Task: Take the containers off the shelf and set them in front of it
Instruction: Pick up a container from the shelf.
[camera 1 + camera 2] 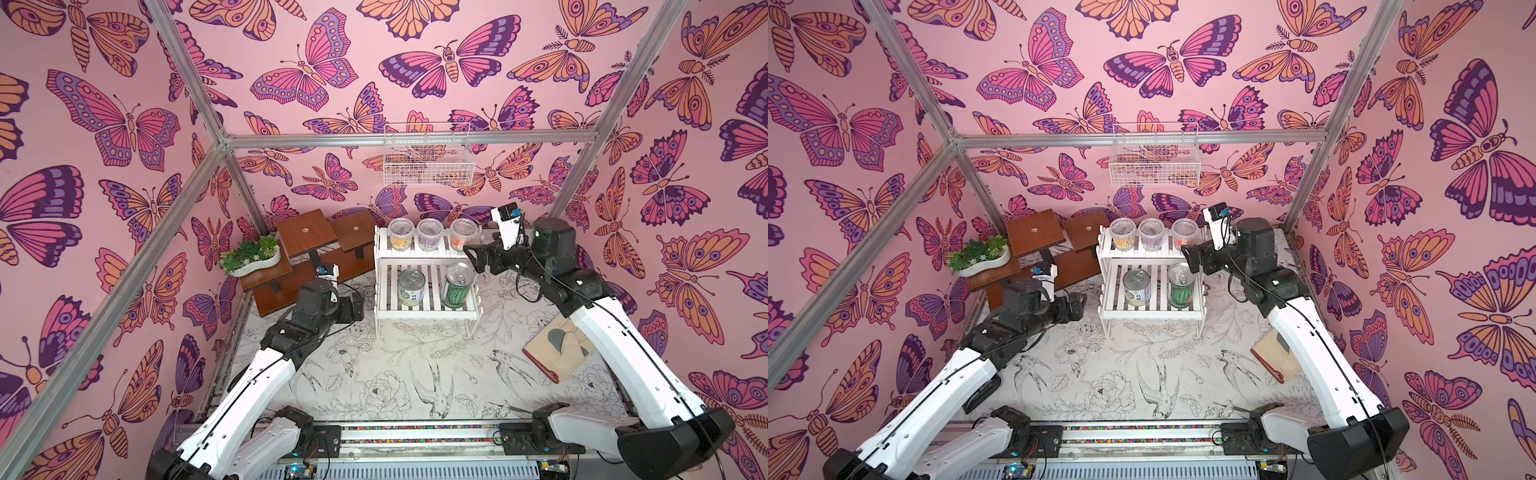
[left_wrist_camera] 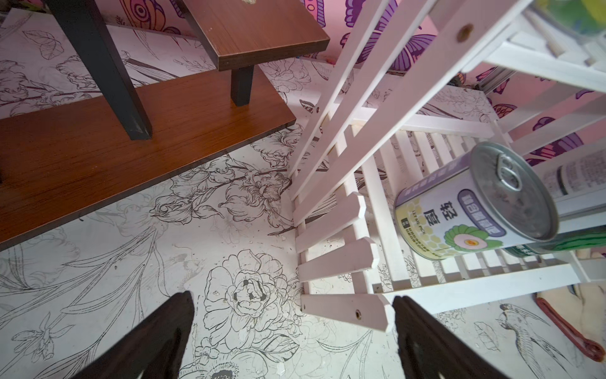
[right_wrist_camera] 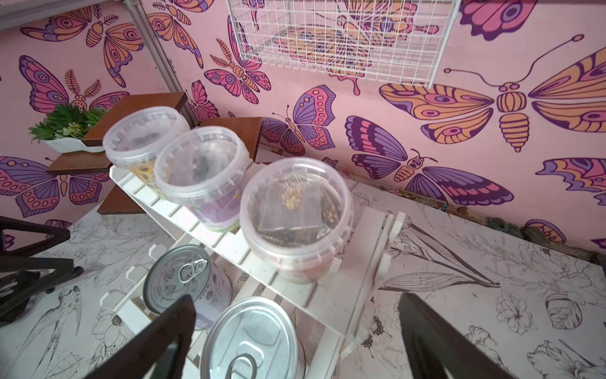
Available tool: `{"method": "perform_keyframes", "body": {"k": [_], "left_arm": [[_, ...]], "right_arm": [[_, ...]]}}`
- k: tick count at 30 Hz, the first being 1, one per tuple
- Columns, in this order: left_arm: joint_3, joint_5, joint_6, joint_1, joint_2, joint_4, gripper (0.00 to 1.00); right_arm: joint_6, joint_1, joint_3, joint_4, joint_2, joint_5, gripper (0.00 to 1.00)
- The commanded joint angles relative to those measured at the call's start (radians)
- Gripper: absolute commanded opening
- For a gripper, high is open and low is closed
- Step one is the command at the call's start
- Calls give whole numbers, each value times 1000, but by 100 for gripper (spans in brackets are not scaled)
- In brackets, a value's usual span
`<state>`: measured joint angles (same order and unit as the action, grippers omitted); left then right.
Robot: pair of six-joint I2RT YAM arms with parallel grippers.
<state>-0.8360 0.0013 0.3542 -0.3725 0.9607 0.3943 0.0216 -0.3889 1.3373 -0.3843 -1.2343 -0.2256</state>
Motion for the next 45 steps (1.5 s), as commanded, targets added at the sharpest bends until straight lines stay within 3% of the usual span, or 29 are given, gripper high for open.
{"method": "perform_keyframes", "body": {"k": [1,29,33,40,45], "left_arm": [[-18,81,-18,19,-7,28,100],[-2,91,-20,65,6,18,100],[1,93,-20,69,7,18,100],[4,95,-19,73,7,17,100],[5,101,-15,74,13,16,100]], "right_arm": [[23,-12,44,49,-31,19,99],[13,-16,191,68,-260,5,97],[10,-16,201,67,-274,5,90],[4,-16,212,66,-285,-4,63],[0,-16,213,55,-273,-1,55]]}}
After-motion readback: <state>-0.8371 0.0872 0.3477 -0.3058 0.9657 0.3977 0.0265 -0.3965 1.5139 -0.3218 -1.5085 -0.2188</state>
